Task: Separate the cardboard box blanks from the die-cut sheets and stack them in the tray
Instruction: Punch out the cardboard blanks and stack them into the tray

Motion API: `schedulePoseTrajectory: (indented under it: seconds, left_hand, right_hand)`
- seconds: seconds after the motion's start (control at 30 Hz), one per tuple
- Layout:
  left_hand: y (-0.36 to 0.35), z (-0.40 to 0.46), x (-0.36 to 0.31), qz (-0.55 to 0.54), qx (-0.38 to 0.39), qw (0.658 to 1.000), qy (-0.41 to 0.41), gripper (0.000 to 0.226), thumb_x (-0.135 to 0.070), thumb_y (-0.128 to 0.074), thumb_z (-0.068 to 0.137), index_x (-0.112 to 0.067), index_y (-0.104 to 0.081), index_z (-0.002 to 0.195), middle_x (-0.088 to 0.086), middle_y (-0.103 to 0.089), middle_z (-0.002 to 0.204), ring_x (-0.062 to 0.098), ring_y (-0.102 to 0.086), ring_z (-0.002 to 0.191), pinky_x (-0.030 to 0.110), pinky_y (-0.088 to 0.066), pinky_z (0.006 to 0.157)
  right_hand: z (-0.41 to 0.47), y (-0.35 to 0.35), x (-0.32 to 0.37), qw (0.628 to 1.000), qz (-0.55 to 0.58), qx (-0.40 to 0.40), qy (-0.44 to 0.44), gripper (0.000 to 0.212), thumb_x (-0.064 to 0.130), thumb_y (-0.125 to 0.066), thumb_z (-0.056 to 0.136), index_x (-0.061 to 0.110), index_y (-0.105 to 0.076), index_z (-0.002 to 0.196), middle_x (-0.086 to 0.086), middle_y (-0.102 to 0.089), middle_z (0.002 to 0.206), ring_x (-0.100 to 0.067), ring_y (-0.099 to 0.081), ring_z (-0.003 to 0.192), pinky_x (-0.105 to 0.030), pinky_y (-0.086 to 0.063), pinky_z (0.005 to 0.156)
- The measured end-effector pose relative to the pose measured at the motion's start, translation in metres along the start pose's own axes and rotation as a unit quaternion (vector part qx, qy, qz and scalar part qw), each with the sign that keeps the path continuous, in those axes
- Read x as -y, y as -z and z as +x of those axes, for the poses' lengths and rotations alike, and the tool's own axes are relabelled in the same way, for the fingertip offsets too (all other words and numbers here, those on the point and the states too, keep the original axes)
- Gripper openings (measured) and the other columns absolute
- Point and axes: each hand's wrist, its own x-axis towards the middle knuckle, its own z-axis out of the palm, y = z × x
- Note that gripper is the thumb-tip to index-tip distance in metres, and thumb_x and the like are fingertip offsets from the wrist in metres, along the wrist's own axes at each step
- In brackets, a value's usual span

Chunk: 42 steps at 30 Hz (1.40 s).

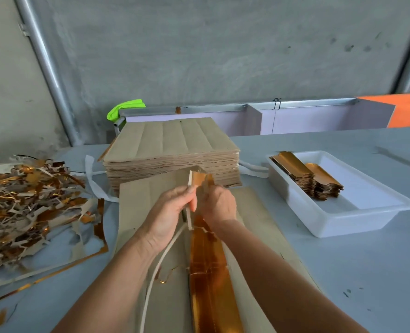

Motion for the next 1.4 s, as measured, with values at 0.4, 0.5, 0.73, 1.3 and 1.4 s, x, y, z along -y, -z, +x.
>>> schedulePoseTrajectory:
  seconds: [0.4, 0.5, 0.73, 1.3, 1.4]
  left_hand:
    - [0.006, 0.040, 0.009, 0.307, -0.260, 0.914, -0.049, 0.023, -0.005, -0.048, 0.094, -0.008, -0.054, 0.116, 0.001, -0.060, 0.091, 0.019, -0.056, 0.082, 0.022, -0.039, 0.068]
    - [0.000, 0.037, -0.005, 0.378, -0.148, 0.904, -0.134, 0.057, -0.042, -0.065, 0.082, -0.024, -0.044, 0.132, -0.013, -0.055, 0.083, 0.012, -0.054, 0.081, 0.027, -0.043, 0.072]
    - [0.000, 0.038, -0.009, 0.513, -0.156, 0.811, -0.235, 0.036, -0.038, -0.062, 0.088, -0.010, -0.060, 0.065, -0.008, -0.049, 0.053, 0.022, -0.046, 0.051, 0.026, -0.021, 0.046]
    - [0.059, 0.023, 0.049, 0.406, -0.289, 0.864, 0.073, 0.022, -0.007, -0.039, 0.096, -0.002, -0.060, 0.093, 0.015, -0.066, 0.091, 0.033, -0.056, 0.092, 0.039, -0.044, 0.077]
    - [0.051, 0.019, 0.052, 0.399, -0.222, 0.887, 0.066, 0.035, 0.001, -0.037, 0.094, -0.014, -0.061, 0.115, 0.004, -0.067, 0.094, 0.020, -0.054, 0.095, 0.031, -0.041, 0.081]
  right_hand:
    - [-0.001, 0.052, -0.013, 0.988, 0.147, 0.035, -0.002, 0.029, 0.015, -0.050, 0.093, -0.001, -0.065, 0.075, -0.012, -0.065, 0.081, -0.025, -0.061, 0.073, -0.028, -0.055, 0.063]
    - [0.000, 0.051, -0.007, 0.997, 0.064, 0.015, 0.039, 0.027, 0.014, -0.048, 0.092, -0.006, -0.067, 0.090, -0.020, -0.067, 0.093, -0.035, -0.062, 0.086, -0.043, -0.052, 0.078]
    - [-0.007, 0.047, 0.001, 0.989, -0.020, 0.018, 0.149, 0.033, 0.023, -0.044, 0.098, 0.001, -0.067, 0.089, -0.015, -0.068, 0.087, -0.031, -0.061, 0.077, -0.039, -0.050, 0.073]
    - [-0.005, 0.075, -0.068, 0.817, 0.513, -0.089, -0.249, 0.007, 0.010, -0.061, 0.089, 0.014, -0.057, 0.093, -0.003, -0.062, 0.090, -0.020, -0.058, 0.081, -0.036, -0.048, 0.066]
    - [-0.005, 0.074, -0.076, 0.875, 0.429, -0.119, -0.191, 0.043, 0.000, -0.054, 0.087, 0.016, -0.049, 0.126, -0.006, -0.057, 0.111, -0.023, -0.053, 0.097, -0.037, -0.046, 0.080]
